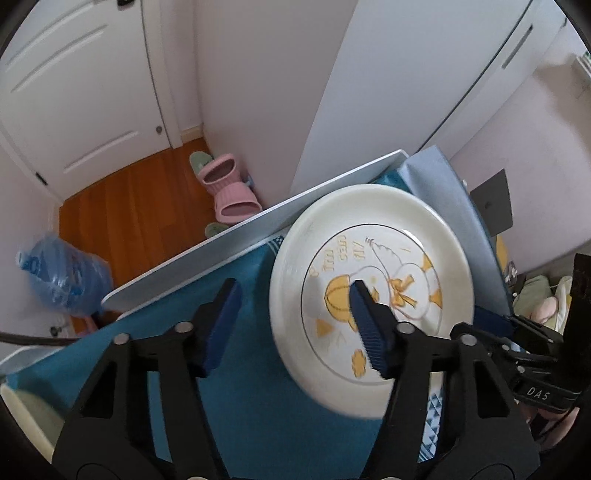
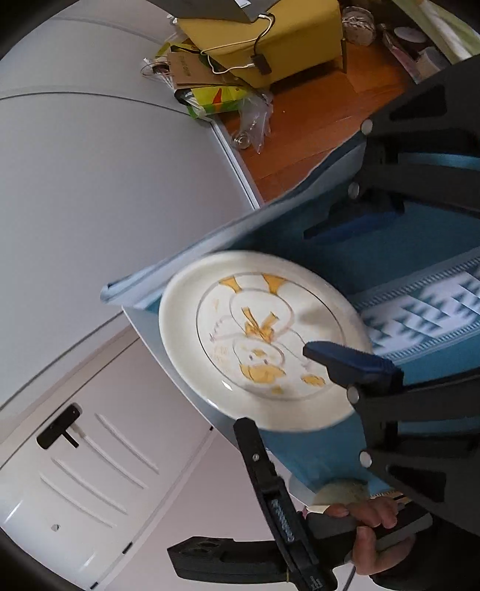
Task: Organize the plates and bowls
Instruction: 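Reach the left gripper to the small duck-print plate and grasp its rim, then carry the duck-print plate and lower it onto the white plate stack, then open the left gripper and move both grippers to the beige square dish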
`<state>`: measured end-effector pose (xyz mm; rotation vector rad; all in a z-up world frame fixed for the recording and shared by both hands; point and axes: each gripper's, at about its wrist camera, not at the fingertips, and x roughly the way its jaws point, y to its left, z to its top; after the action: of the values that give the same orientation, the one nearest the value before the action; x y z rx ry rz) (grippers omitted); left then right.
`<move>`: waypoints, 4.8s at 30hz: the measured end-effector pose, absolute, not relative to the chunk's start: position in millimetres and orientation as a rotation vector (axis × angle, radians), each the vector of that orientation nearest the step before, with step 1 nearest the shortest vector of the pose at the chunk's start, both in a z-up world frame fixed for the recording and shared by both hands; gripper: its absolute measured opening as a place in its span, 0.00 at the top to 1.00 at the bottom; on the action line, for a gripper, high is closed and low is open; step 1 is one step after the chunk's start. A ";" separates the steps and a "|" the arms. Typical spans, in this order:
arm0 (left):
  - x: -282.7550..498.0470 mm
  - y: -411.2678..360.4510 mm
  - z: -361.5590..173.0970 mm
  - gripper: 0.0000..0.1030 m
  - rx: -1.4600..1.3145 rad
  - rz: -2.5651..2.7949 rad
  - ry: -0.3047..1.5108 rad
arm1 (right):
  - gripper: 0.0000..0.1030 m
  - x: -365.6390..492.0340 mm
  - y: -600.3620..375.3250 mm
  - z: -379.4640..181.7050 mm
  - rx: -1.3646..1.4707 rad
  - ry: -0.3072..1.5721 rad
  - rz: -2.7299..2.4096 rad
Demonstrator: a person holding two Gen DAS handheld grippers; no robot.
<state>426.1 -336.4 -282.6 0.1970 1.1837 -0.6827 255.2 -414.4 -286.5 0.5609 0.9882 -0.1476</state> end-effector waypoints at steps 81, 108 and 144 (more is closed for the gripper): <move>183.4 -19.5 -282.2 0.82 -0.058 -0.081 1.209 | 0.85 199.4 -149.2 -283.1 -0.063 1.101 0.466; 183.0 -41.6 -273.5 0.82 0.333 0.046 1.116 | 0.85 191.5 -125.5 -296.0 -0.137 1.121 0.426; 167.8 51.5 -140.2 0.00 -0.029 0.270 0.877 | 0.01 234.6 -74.5 -197.0 -0.088 0.884 0.625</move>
<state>167.8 51.5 -140.2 -0.0287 0.8770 0.2697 234.6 -74.5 -197.0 -0.0884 0.8845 0.6247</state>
